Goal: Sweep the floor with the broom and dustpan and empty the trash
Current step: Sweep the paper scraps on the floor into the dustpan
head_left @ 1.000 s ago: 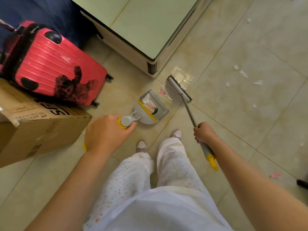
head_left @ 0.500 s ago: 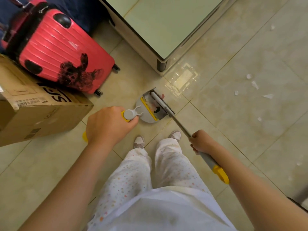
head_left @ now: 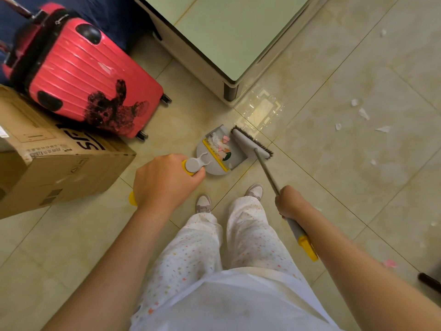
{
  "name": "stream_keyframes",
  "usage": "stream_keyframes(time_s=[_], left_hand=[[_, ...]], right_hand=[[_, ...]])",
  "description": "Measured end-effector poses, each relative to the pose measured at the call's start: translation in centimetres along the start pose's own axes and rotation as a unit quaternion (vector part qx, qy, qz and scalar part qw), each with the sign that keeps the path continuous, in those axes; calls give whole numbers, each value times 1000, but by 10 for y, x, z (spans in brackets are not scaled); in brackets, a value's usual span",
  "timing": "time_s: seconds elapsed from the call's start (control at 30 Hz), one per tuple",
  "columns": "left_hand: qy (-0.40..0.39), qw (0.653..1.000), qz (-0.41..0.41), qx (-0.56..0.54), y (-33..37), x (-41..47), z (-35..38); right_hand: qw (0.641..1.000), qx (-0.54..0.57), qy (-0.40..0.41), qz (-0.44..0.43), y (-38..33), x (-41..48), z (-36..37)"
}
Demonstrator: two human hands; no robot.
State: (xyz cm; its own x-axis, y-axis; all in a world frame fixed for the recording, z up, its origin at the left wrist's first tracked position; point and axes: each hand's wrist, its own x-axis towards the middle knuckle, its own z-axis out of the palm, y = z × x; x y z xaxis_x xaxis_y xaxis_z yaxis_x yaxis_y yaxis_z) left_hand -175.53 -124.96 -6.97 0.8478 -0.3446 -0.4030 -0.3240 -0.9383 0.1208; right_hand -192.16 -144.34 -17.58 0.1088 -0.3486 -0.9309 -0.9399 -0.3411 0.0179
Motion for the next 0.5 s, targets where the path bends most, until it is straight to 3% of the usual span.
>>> stream_keyframes(time_s=[0.3, 0.5], left_hand=[[6, 999, 26, -26, -11, -14, 9], [-1, 998, 54, -42, -24, -30, 14]], right_hand=[[997, 74, -33, -2, 25, -31, 44], [975, 220, -16, 0, 41, -62, 60]])
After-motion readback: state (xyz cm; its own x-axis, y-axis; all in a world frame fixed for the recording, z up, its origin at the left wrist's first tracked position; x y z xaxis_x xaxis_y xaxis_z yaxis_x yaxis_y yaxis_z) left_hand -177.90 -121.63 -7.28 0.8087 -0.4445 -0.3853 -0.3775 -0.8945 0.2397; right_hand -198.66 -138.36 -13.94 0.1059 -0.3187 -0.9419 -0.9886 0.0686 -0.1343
